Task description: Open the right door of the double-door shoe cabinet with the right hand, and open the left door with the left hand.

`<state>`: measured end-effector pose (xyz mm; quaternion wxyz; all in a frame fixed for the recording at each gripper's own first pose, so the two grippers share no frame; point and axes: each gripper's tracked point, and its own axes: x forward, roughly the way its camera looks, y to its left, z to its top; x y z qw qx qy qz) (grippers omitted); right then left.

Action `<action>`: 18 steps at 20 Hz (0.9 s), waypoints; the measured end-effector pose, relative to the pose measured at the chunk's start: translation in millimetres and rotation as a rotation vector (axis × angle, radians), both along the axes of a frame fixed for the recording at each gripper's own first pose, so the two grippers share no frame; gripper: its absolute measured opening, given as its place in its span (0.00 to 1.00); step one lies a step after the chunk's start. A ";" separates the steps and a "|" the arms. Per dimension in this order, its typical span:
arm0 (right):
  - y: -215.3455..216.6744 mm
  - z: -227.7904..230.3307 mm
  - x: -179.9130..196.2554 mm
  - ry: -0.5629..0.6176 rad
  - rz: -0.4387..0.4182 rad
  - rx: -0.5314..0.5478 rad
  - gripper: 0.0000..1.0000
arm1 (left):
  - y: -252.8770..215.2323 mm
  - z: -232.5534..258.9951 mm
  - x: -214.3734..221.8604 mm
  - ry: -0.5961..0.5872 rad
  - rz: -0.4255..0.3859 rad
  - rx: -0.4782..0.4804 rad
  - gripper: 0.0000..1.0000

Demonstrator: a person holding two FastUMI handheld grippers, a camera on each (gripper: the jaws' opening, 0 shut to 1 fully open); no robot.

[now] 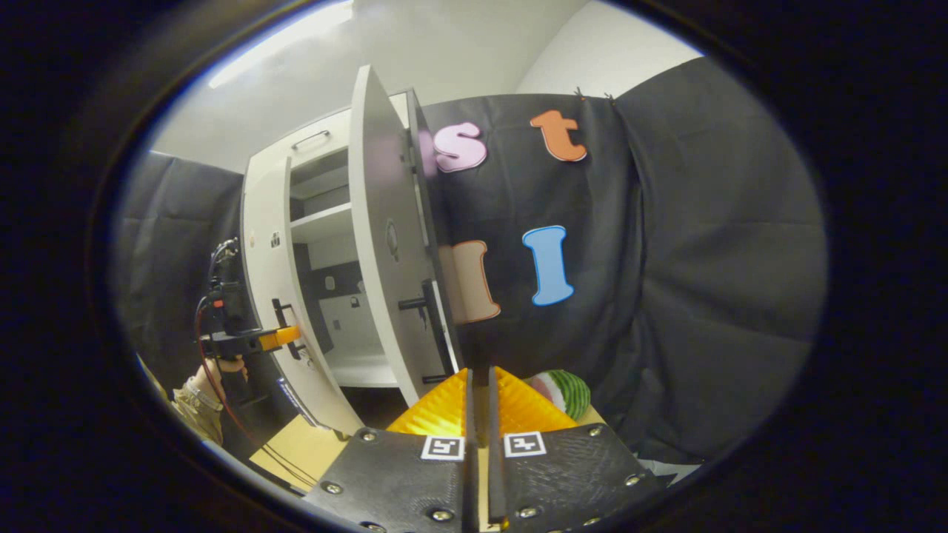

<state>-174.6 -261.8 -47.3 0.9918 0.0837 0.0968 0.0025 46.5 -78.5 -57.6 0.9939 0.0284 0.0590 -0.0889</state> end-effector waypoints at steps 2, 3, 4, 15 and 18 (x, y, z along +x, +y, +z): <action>5.7 -2.6 3.6 0.005 0.017 -0.010 0.05 | 1.9 0.2 -4.6 0.002 -0.010 -0.005 0.22; 9.0 -2.9 5.8 0.009 0.024 -0.012 0.05 | 3.6 0.5 -7.6 0.002 -0.015 -0.007 0.23; 12.3 -4.5 8.6 0.012 0.031 -0.013 0.05 | 5.9 -0.1 -13.2 0.002 -0.020 -0.009 0.23; 35.6 -13.8 30.0 0.034 0.072 -0.008 0.05 | 28.7 0.6 -49.4 0.002 -0.050 -0.020 0.23; 36.7 -15.5 33.8 0.039 0.071 -0.029 0.05 | 36.6 2.3 -55.7 0.006 -0.052 -0.024 0.23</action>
